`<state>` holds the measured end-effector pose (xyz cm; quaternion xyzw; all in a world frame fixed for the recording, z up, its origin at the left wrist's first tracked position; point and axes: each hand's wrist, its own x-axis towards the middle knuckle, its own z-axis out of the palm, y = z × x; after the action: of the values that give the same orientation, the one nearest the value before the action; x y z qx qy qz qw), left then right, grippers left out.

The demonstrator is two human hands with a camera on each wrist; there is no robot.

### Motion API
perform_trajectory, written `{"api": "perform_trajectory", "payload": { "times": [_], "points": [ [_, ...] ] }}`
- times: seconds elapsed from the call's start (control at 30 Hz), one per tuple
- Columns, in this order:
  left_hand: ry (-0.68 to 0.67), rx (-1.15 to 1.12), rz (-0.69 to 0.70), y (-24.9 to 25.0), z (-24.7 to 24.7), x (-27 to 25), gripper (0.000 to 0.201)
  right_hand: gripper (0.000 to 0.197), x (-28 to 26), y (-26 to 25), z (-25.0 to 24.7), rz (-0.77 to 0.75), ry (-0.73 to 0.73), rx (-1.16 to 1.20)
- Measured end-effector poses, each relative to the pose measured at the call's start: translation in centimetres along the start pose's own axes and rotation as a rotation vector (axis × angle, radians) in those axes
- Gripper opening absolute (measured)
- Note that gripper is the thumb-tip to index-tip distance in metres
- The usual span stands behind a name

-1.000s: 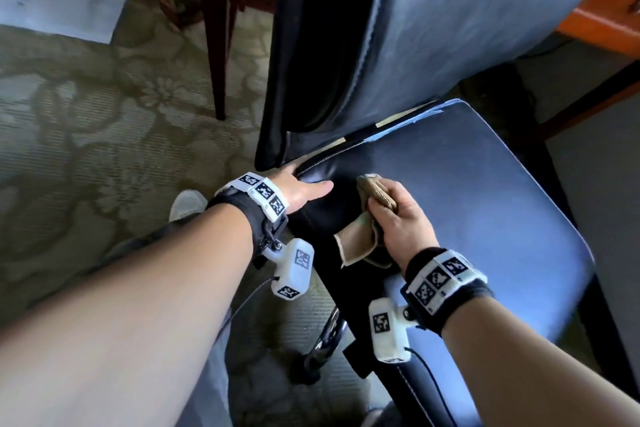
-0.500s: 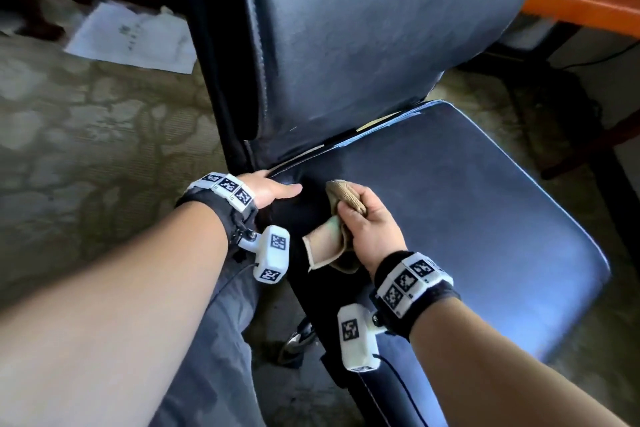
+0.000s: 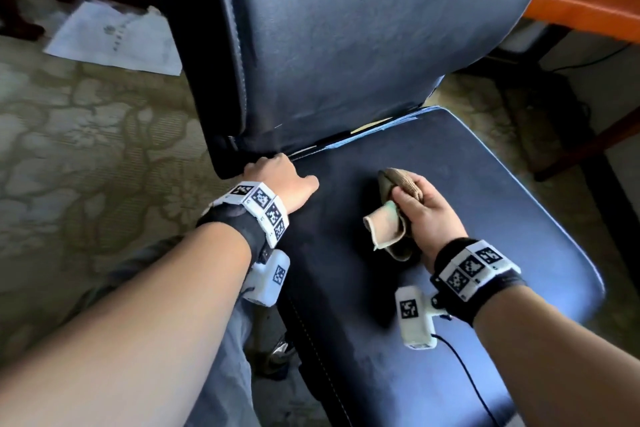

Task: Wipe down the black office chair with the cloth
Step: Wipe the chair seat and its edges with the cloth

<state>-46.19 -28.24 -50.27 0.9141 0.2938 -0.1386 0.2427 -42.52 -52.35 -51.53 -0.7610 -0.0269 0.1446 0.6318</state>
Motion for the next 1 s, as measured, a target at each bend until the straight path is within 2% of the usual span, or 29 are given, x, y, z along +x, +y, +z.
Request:
{"api": "perform_trajectory", "payload": {
  "times": [0.1, 0.17, 0.23, 0.43, 0.73, 1.0],
  "points": [
    [-0.079, 0.127, 0.004, 0.7, 0.2, -0.2, 0.116, 0.027, -0.5, 0.7, 0.3, 0.008, -0.003, -0.002],
    [-0.076, 0.209, 0.004, 1.0, 0.8, 0.0, 0.13, 0.031, -0.5, 0.8, 0.5, 0.01, -0.001, -0.033],
    [-0.076, 0.271, 0.017, 1.3, 1.2, 0.1, 0.137, 0.031, -0.4, 0.9, 0.4, 0.039, 0.007, -0.003],
    [-0.183, 0.362, 0.048, 2.0, 1.2, -0.1, 0.139, 0.024, -0.7, 1.4, 0.3, 0.058, 0.019, 0.099],
    [-0.199, 0.387, 0.127, 1.7, 0.3, 1.7, 0.14, 0.026, -1.3, 1.2, 1.6, 0.126, 0.068, 0.224],
    [-0.163, 0.371, 0.227, 1.7, 0.4, 3.2, 0.139, 0.029, -2.6, 2.2, 2.3, 0.127, 0.108, 0.283]
  ]
}}
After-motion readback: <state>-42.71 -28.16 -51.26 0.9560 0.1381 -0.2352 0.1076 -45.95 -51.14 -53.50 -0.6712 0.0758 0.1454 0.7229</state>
